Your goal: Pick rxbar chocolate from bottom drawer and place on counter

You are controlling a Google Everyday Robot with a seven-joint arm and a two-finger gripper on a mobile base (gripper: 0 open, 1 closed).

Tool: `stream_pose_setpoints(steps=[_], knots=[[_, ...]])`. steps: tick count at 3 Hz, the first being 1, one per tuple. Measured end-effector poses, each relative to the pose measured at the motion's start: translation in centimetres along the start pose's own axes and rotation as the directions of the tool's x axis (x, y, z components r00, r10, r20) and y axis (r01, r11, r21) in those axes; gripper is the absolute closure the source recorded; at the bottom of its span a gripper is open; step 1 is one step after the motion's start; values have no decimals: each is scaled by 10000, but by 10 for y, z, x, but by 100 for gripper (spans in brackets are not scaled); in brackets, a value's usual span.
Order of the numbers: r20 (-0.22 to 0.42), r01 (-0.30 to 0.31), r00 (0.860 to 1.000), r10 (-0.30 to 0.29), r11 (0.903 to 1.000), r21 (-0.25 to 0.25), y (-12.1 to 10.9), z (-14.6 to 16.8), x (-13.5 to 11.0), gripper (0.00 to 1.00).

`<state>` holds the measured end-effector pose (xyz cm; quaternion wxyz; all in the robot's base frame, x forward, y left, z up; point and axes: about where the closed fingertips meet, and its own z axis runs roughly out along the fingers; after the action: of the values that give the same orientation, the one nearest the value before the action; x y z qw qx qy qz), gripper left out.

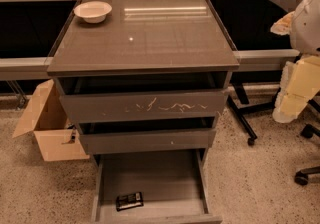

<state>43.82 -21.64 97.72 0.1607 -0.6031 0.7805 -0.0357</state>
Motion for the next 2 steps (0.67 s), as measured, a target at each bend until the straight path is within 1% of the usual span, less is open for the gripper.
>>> stream_pose_setpoints(steps=[1,2], knots=[[0,0,10000,0,10000,1,0,0,0,0],[309,-80,9995,79,10000,54,0,10,2,0]])
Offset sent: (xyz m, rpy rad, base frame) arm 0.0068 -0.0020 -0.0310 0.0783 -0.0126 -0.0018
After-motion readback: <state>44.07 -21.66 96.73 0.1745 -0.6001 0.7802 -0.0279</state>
